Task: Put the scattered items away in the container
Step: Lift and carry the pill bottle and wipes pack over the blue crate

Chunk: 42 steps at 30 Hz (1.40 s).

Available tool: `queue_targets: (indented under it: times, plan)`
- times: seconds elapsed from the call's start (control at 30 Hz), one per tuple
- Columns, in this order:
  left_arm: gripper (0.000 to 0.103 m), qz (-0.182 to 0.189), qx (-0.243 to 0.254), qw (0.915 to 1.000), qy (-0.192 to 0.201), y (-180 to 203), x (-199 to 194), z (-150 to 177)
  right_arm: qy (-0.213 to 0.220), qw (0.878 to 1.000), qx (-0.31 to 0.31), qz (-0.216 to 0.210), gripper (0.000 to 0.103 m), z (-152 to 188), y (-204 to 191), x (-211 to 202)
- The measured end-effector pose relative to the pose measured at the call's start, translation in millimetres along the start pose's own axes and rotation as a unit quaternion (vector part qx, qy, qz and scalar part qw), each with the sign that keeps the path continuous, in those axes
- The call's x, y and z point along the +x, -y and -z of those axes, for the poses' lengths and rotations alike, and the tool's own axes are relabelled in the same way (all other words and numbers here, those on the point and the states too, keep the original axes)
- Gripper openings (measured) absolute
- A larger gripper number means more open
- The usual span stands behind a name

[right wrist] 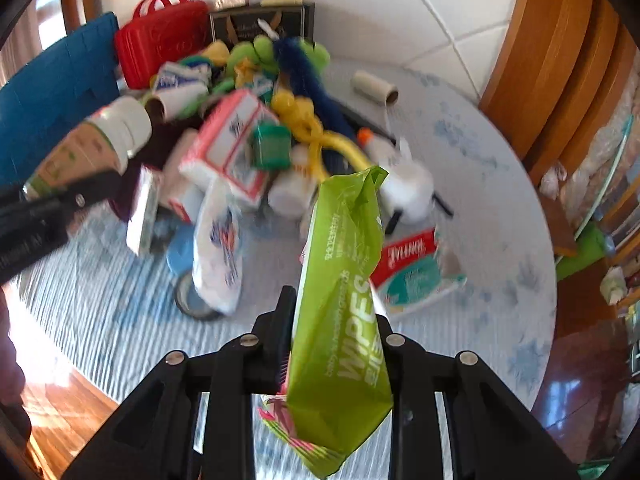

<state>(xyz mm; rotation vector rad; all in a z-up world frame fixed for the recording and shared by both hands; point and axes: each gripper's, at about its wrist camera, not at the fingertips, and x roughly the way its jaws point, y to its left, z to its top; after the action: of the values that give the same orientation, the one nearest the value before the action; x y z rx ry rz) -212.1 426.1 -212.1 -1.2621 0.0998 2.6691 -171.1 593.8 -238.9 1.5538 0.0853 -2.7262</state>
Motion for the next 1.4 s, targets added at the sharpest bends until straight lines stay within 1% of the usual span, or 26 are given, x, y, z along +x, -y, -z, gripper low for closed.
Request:
queue_targets:
  times: [0.03, 0.13, 0.23, 0.4, 0.57, 0.63, 0.87, 1.1, 1.27, 1.4]
  plan:
    - [0.052, 0.000, 0.001, 1.0000, -0.002, 1, 1, 1, -0.008, 1.000, 0.004, 0.001, 0.026, 4, 2, 5]
    - [0.052, 0.000, 0.004, 1.0000, -0.004, 5, -1, 1, -0.002, 1.000, 0.012, -0.001, 0.026, 4, 4, 2]
    - [0.052, -0.001, 0.003, 1.0000, 0.005, 9, -9, -4, 0.023, 1.000, 0.008, -0.004, 0.026, -9, 3, -12]
    - [0.052, -0.012, -0.003, 0.9995, 0.030, 3, -29, -16, 0.069, 0.997, -0.001, -0.018, 0.026, -36, -4, -40]
    - [0.052, -0.030, -0.015, 0.9979, 0.056, -17, -51, -26, 0.112, 0.993, -0.018, -0.037, 0.026, -65, -22, -68]
    - [0.052, -0.038, -0.017, 0.9971, 0.063, -27, -60, -31, 0.123, 0.991, -0.028, -0.044, 0.026, -74, -32, -76]
    - [0.052, -0.058, -0.030, 0.9945, 0.083, -76, -88, -46, 0.159, 0.983, -0.061, -0.067, 0.026, -105, -81, -107]
    - [0.052, -0.075, -0.044, 0.9911, 0.101, -143, -103, -57, 0.189, 0.975, -0.090, -0.075, 0.026, -123, -150, -115]
    - [0.052, -0.099, -0.049, 0.9876, 0.112, -191, -112, -66, 0.205, 0.970, -0.097, -0.092, 0.026, -136, -209, -116]
    - [0.052, -0.117, -0.069, 0.9835, 0.119, -225, -117, -72, 0.220, 0.964, -0.104, -0.104, 0.026, -149, -243, -122]
